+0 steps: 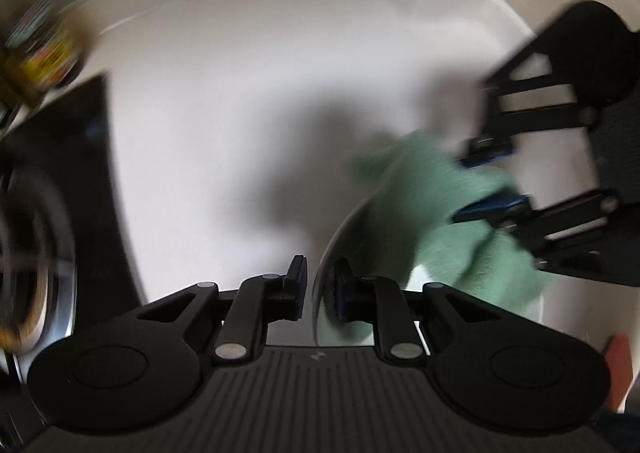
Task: Clean bowl
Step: 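Rotate the bowl with the left gripper while the right gripper wipes inside with the towel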
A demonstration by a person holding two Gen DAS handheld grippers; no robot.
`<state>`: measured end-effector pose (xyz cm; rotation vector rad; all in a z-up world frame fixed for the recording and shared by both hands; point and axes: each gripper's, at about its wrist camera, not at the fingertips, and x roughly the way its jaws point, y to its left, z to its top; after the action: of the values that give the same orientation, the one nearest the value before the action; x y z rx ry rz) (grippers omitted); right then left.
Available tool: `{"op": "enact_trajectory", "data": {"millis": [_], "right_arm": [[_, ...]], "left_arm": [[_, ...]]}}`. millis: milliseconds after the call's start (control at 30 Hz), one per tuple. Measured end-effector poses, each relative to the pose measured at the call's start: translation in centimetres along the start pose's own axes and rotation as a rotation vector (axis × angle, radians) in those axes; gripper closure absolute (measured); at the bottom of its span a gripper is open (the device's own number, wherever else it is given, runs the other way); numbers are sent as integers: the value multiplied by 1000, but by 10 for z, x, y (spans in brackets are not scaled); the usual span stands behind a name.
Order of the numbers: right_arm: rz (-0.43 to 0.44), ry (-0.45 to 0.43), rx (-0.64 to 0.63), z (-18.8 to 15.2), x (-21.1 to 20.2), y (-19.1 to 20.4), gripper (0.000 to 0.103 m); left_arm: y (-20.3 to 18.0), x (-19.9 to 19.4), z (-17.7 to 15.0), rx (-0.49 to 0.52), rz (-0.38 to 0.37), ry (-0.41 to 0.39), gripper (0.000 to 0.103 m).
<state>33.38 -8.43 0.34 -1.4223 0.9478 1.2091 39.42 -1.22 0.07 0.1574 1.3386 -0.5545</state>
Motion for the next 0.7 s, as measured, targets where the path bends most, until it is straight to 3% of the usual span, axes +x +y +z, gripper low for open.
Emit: {"op": "enact_trajectory", "data": {"millis": [100, 200, 367, 500, 667, 700], "right_arm": [[-19, -27, -150, 9, 3, 2, 84], [-24, -36, -104, -1, -4, 1, 84], [44, -38, 325, -21, -4, -18, 86], [117, -16, 815, -52, -13, -20, 87], [260, -97, 1257, -91, -26, 6, 84], [266, -106, 1281, -93, -27, 8, 84]], "left_arm": [[-5, 13, 16, 34, -27, 59, 84], [-5, 13, 11, -5, -24, 15, 78], [-1, 10, -7, -153, -26, -81, 73], [-11, 7, -16, -213, 54, -147, 67], [-19, 4, -27, -356, 107, -188, 63], [-22, 3, -30, -385, 118, -186, 63]]}}
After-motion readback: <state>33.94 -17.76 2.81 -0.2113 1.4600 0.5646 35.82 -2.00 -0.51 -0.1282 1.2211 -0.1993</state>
